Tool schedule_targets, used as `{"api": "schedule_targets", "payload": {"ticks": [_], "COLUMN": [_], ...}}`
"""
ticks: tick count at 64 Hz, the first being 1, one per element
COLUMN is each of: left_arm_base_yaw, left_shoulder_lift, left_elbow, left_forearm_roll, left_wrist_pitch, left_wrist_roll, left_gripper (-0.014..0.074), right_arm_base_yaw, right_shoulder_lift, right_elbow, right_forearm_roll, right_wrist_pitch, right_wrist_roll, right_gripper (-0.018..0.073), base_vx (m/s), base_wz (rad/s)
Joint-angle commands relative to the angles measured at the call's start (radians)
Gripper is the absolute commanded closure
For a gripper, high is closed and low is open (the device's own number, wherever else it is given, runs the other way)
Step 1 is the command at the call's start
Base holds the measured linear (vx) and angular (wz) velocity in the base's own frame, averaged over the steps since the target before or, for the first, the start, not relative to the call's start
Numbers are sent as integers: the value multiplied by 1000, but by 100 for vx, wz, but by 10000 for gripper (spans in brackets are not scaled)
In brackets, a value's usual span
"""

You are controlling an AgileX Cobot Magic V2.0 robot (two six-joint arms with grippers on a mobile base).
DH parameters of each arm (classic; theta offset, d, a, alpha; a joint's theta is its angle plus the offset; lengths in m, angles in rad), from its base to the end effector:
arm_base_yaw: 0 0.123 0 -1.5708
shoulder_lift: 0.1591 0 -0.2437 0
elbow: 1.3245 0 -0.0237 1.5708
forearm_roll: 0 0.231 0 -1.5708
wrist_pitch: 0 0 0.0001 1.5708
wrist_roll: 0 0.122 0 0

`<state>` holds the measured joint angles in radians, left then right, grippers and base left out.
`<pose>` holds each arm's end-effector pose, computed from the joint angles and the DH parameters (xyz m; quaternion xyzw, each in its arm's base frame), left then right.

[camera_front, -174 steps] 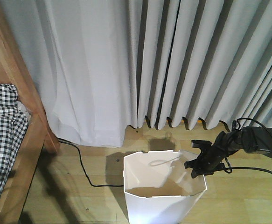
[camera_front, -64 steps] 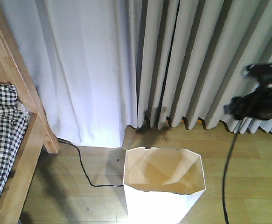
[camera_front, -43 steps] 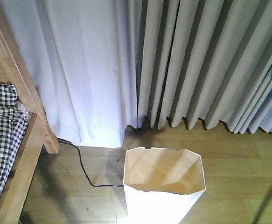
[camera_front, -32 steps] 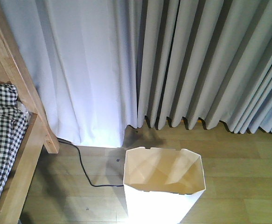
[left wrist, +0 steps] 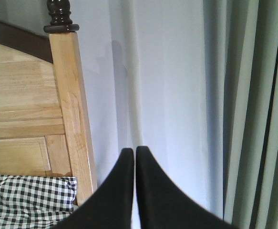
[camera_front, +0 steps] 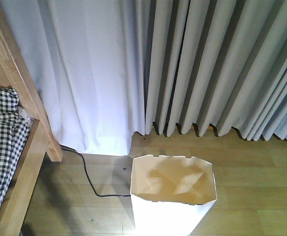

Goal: Move trash bin to bedside with robot

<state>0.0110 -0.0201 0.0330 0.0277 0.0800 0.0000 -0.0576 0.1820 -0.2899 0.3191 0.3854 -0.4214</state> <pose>0.1092 0.0015 0.1968 0.0051 0.7091 0.0144 0.7050 0.1123 0.0080 0.2517 -0.0635 0.7624 -0.0133 0.6439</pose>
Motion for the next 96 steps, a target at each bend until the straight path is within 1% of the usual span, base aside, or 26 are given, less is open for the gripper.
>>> {"api": "schedule_targets", "payload": {"ticks": [1,4,9,13,15,19,21,48,52,55,57,60,64,69,71,74,78,80,85,96], "left_arm_base_yaw": [-6,-6,-6,-6,-6,-6,-6,-6,-6,-6,-6,-6,-6,-6,-6,-6,-6,-6,-6,-6], "left_shoulder_lift": [-8,-8,-8,-8,-8,-8,-8,-8,-8,-8,-8,-8,-8,-8,-8,-8,-8,-6,-8,-8], "left_elbow": [12,12,12,12,12,12,12,12,12,12,12,12,12,12,12,12,12,12,12,12], "left_forearm_roll": [-9,-9,-9,-9,-9,-9,-9,-9,-9,-9,-9,-9,-9,-9,-9,-9,-9,-9,-9,-9], "left_wrist_pitch": [-74,-74,-74,-74,-74,-74,-74,-74,-74,-74,-74,-74,-74,-74,-74,-74,-74,-74,-73,-73], "left_wrist_roll": [-14,-14,-14,-14,-14,-14,-14,-14,-14,-14,-14,-14,-14,-14,-14,-14,-14,-14,-14,-14], "left_gripper": [603,603,603,603,603,603,603,603,603,603,603,603,603,603,603,603,603,603,603,603], "right_arm_base_yaw": [-1,-3,-3,-3,-3,-3,-3,-3,-3,-3,-3,-3,-3,-2,-2,-2,-2,0,1,1], "right_shoulder_lift": [10,10,10,10,10,10,10,10,10,10,10,8,-17,-78,-106,-149,-211,-206,-205,-205], "right_elbow": [-25,-25,-25,-25,-25,-25,-25,-25,-24,3,25,68,133,212,239,274,323,320,320,320], "right_forearm_roll": [7,7,1,-1,-1,-1,6,10,10,11,-4,-44,-147,-312,-364,-411,-418,-411,-396,-391], "right_wrist_pitch": [-75,-80,-75,-73,-74,-75,-75,-76,-99,-168,-219,-303,-392,-449,-458,-460,-465,-437,-402,-400], "right_wrist_roll": [-1,-1,-1,-1,-1,-1,-1,-1,0,6,23,77,181,336,388,446,488,499,500,494], "right_gripper": [59,98,215,344,395,531,574,568,568,568,568,568,568,568,568,568,568,568,568,568], "base_vx": [0,0,0,0,0,0,0,0,0,0,0,0,0,0,0,0,0,0,0,0], "base_wz": [0,0,0,0,0,0,0,0,0,0,0,0,0,0,0,0,0,0,0,0]}}
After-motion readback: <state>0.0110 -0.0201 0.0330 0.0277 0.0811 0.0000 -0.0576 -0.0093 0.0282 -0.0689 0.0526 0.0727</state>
